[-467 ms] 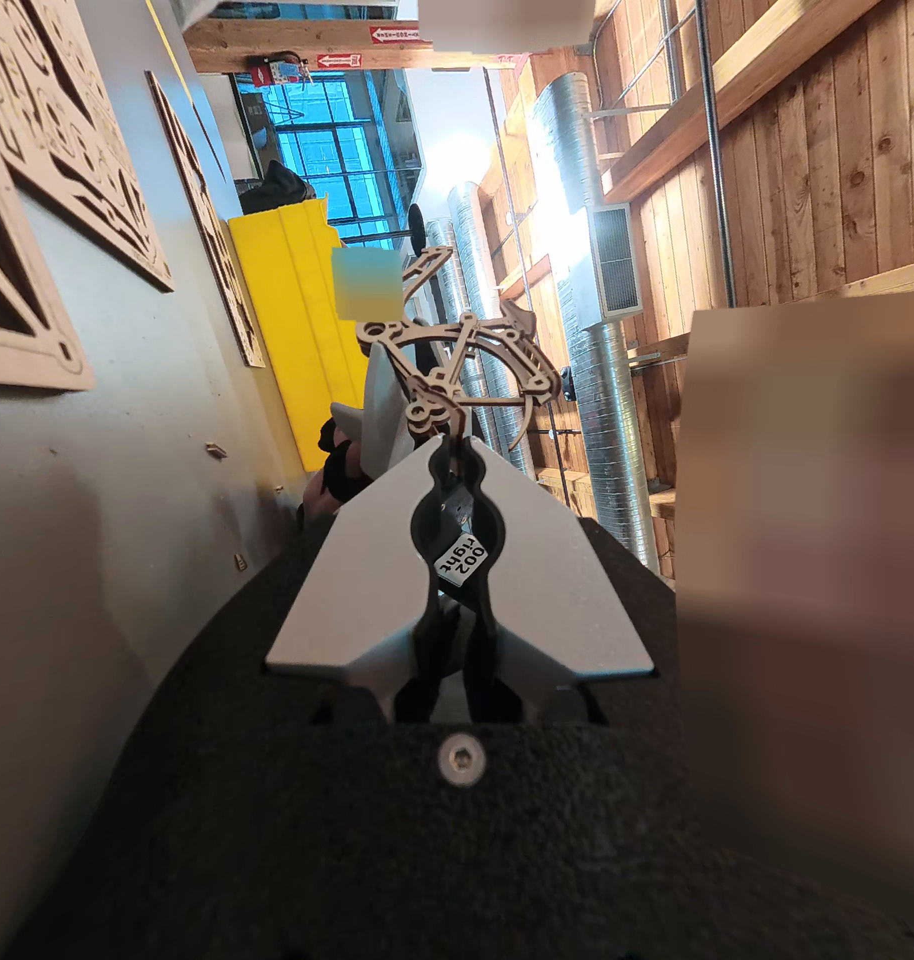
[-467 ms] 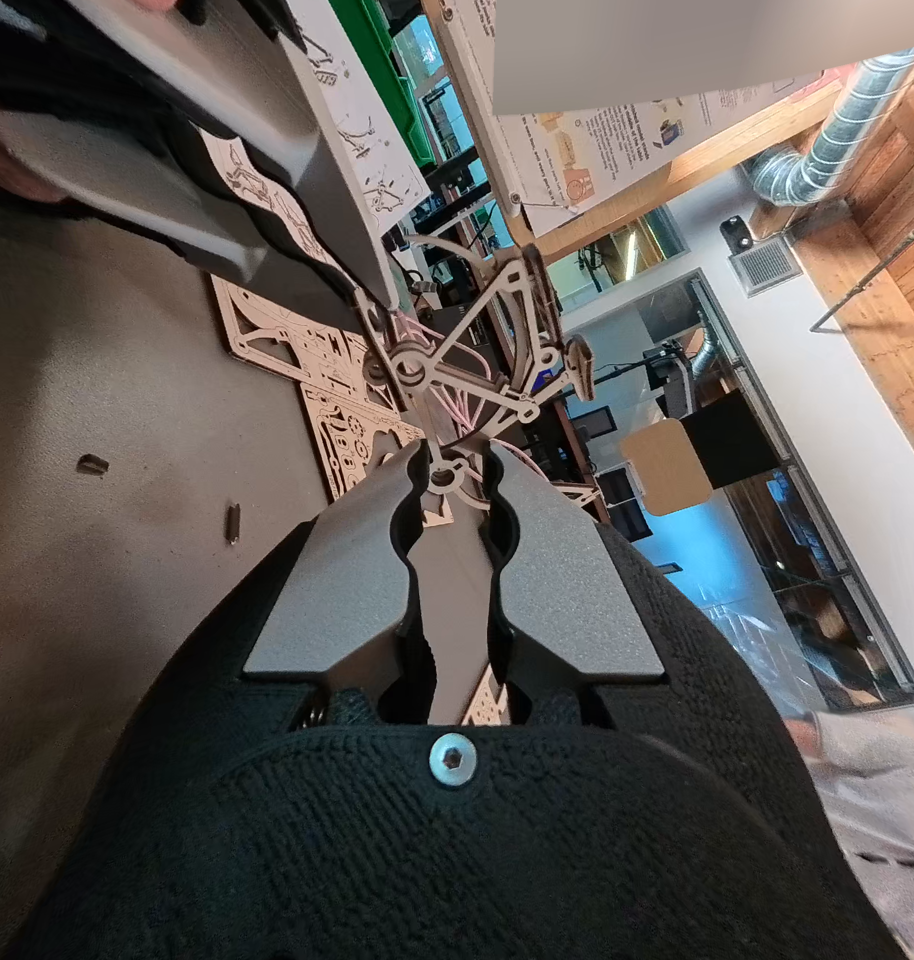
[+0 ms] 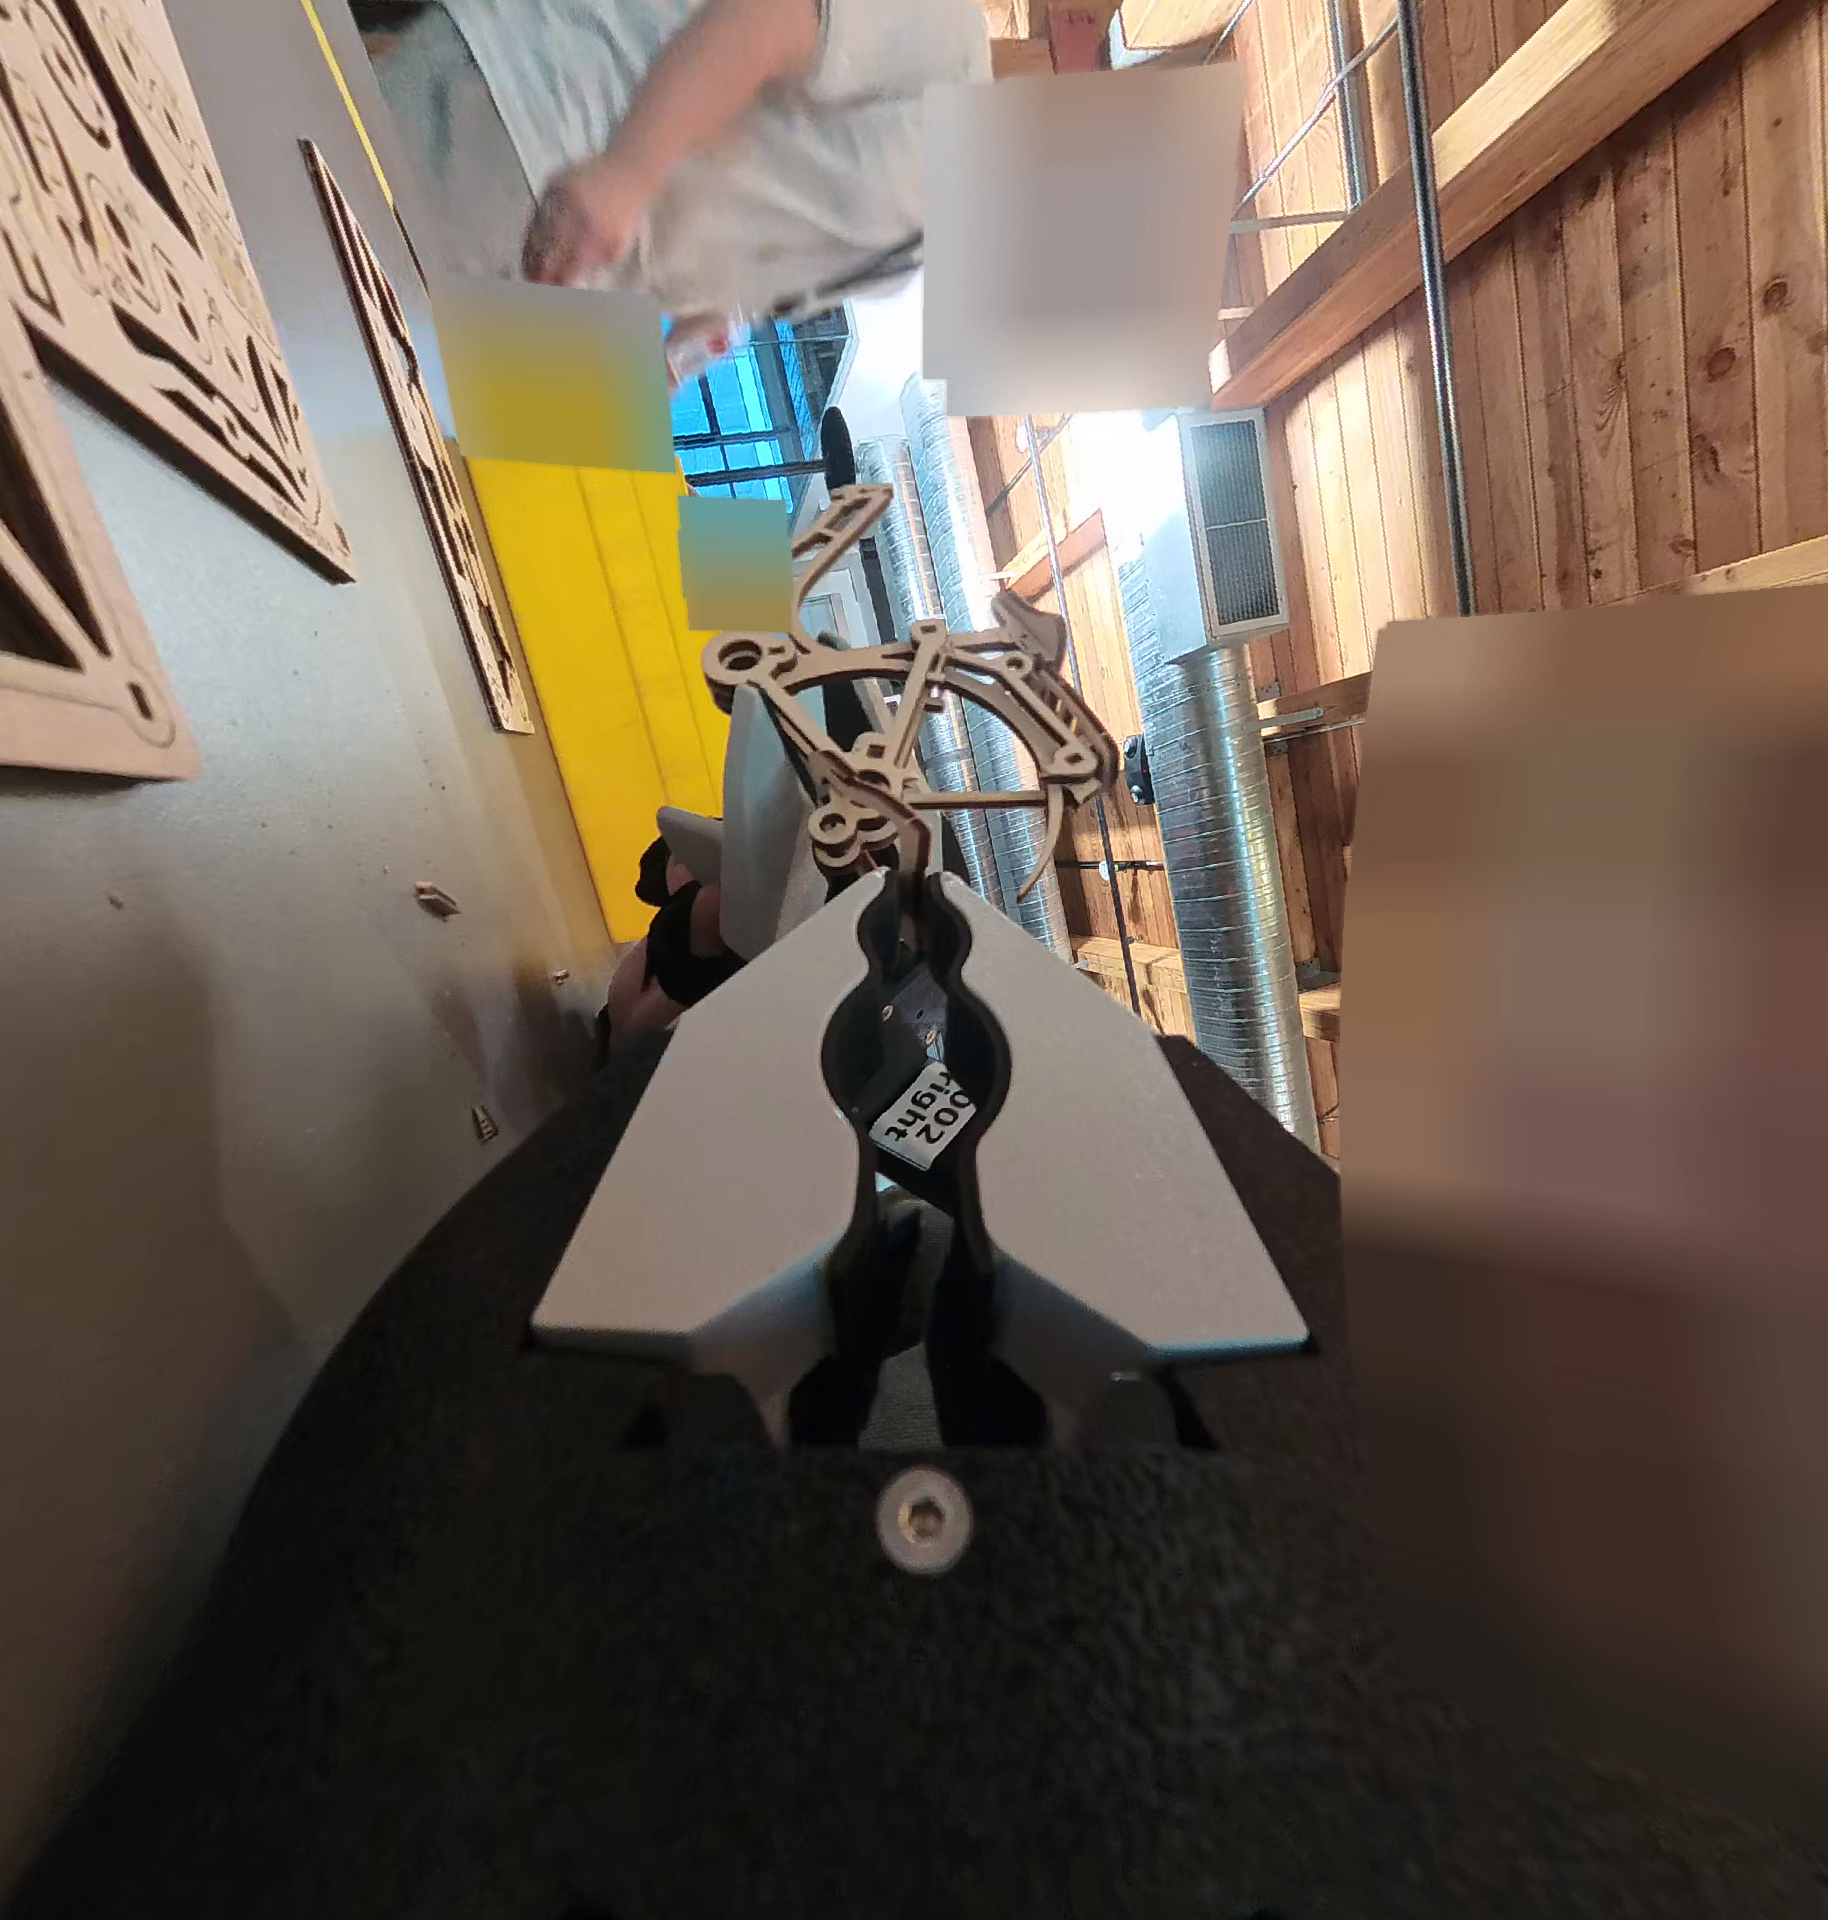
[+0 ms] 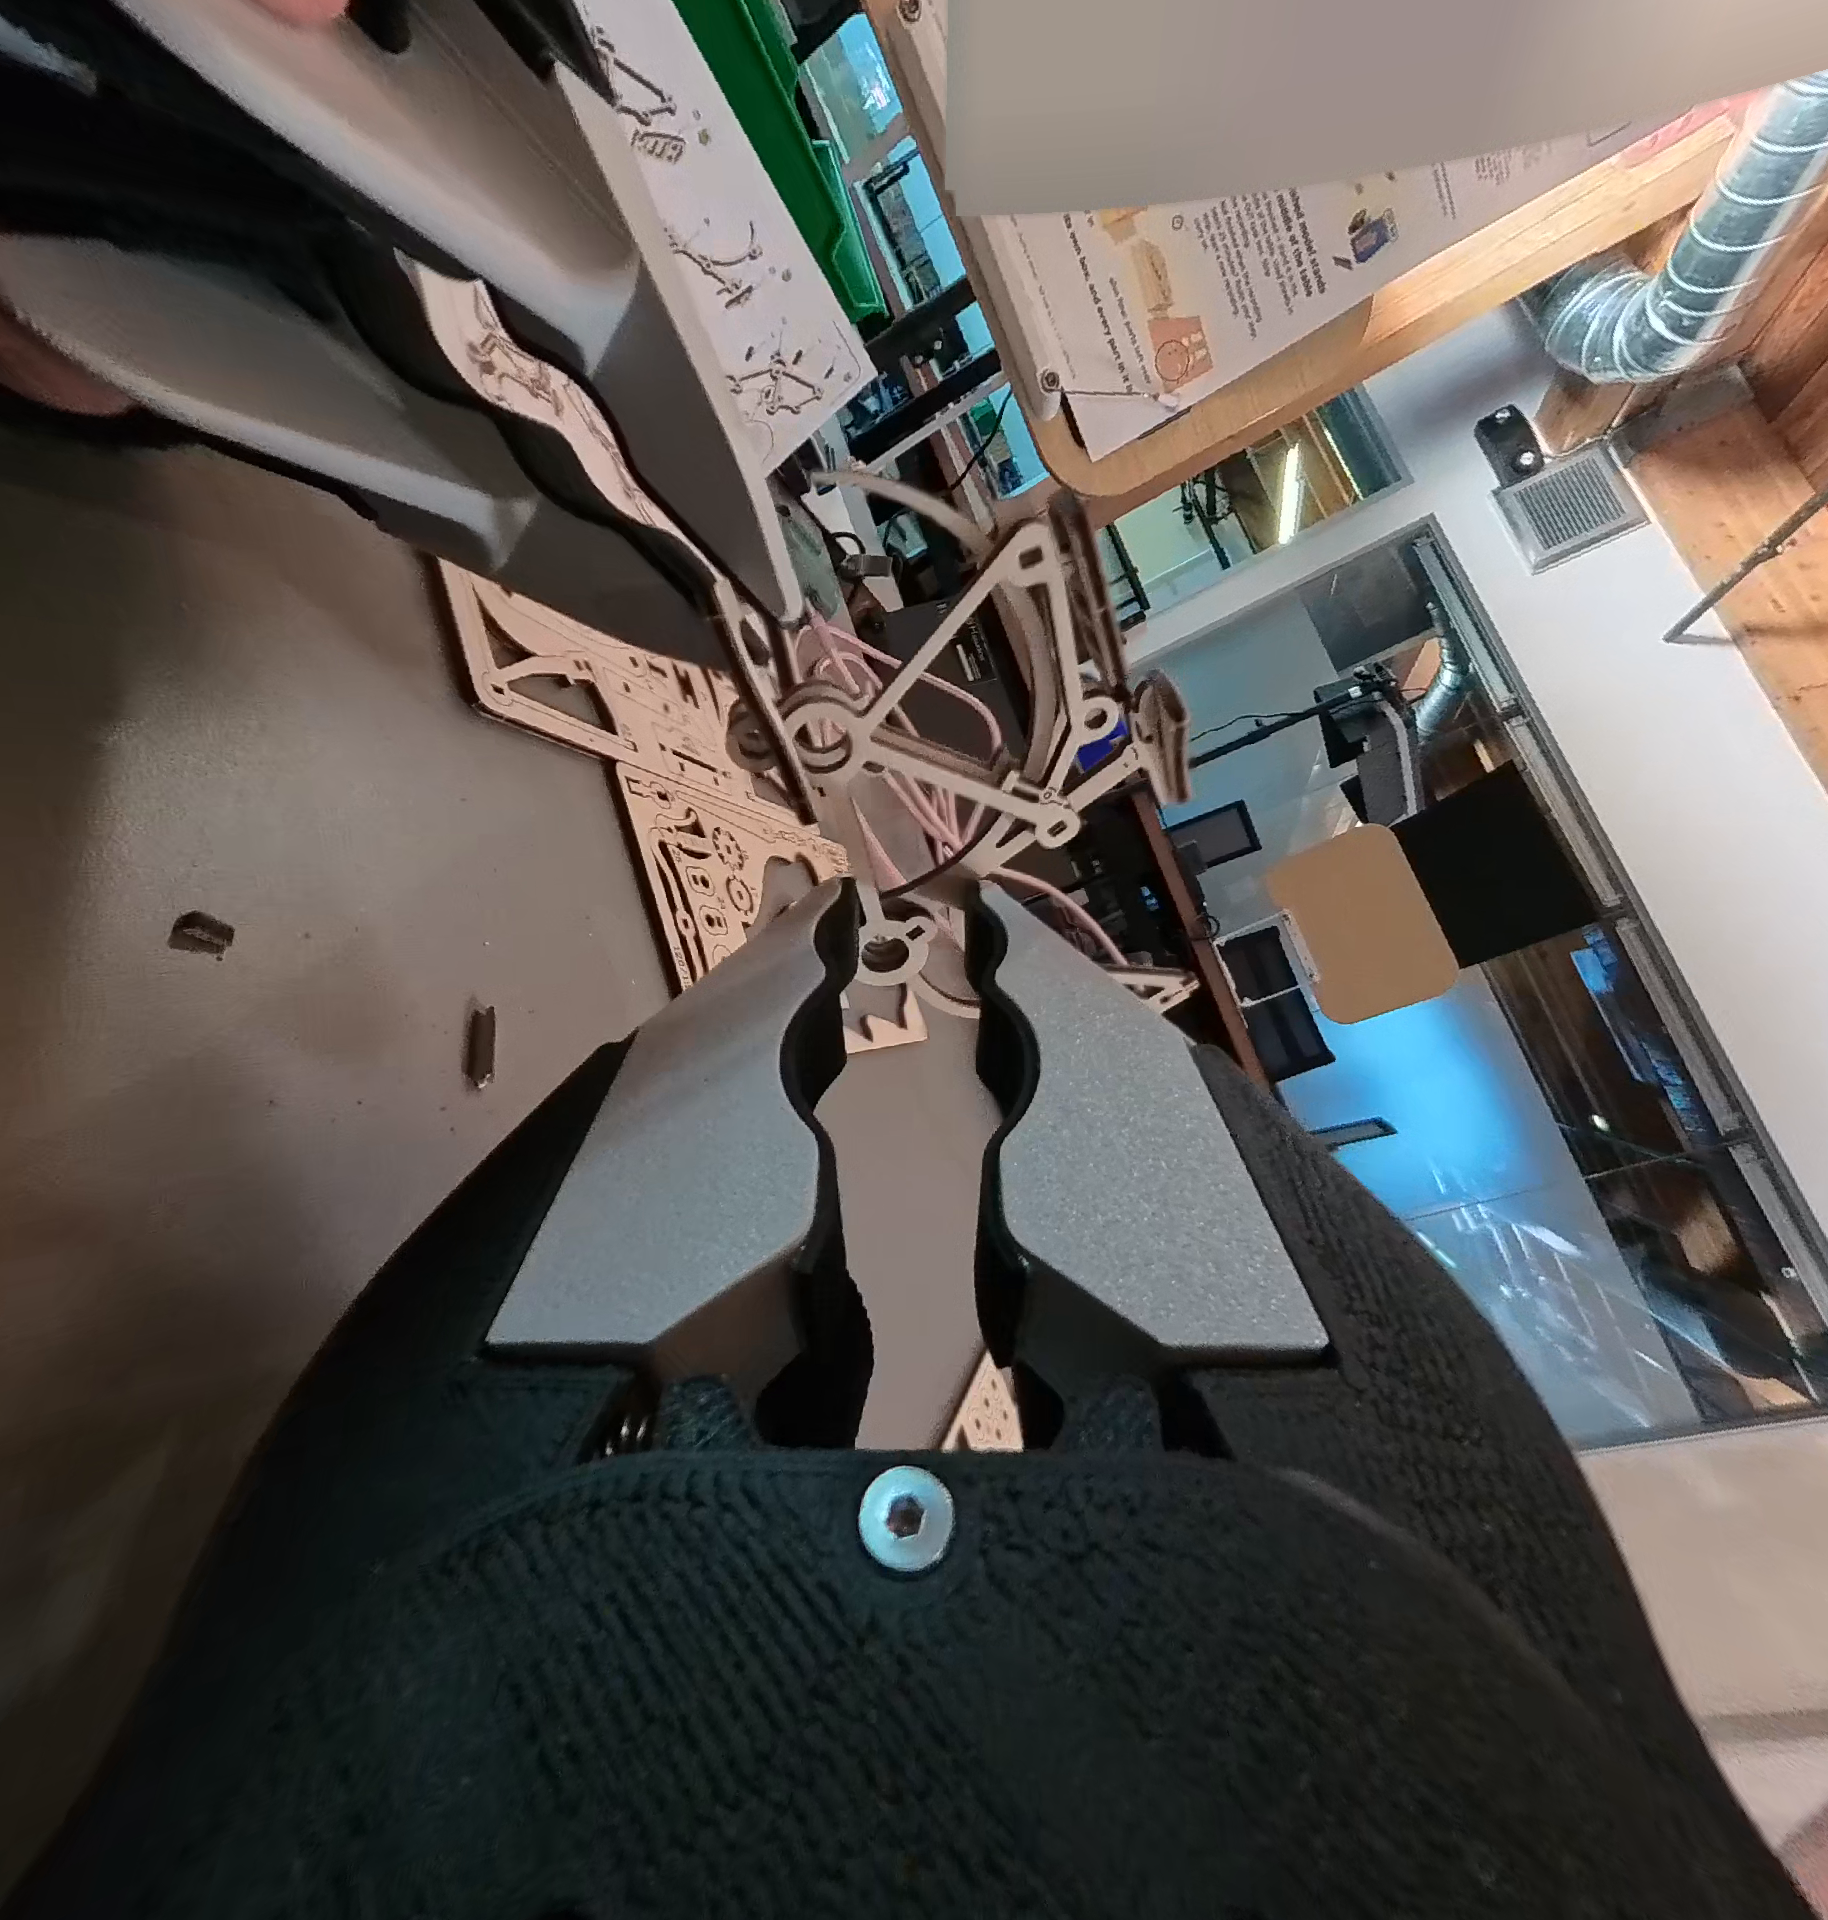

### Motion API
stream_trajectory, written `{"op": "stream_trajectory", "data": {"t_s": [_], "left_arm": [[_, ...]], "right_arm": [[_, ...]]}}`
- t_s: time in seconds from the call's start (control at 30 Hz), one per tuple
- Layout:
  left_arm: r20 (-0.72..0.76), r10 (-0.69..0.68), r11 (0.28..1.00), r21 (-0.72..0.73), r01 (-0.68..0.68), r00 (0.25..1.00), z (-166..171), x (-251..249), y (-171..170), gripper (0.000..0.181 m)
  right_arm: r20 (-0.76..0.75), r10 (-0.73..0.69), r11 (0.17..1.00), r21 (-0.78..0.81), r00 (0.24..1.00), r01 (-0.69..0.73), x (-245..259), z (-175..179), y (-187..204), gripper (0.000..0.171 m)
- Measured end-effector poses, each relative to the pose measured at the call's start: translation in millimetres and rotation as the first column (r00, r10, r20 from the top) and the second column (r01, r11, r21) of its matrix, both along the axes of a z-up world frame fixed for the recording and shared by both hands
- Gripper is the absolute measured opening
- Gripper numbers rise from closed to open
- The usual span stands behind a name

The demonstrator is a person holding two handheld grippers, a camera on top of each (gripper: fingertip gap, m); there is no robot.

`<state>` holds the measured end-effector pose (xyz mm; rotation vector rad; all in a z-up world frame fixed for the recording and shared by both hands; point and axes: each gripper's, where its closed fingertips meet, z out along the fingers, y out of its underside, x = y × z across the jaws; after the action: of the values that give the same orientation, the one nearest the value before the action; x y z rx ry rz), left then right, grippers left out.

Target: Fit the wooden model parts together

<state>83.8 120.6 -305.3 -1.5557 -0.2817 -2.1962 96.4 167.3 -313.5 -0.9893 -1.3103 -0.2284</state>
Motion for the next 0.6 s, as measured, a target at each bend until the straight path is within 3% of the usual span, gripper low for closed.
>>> {"op": "stream_trajectory", "data": {"t_s": [0.6], "left_arm": [[-0.02,0.0,1.0,-0.007,0.0,1.0,-2.8,2.0,0.9,0.0]], "right_arm": [[-0.024,-0.007,0.999,-0.054,1.0,0.005,0.9,-1.5,1.4,0.018]]}}
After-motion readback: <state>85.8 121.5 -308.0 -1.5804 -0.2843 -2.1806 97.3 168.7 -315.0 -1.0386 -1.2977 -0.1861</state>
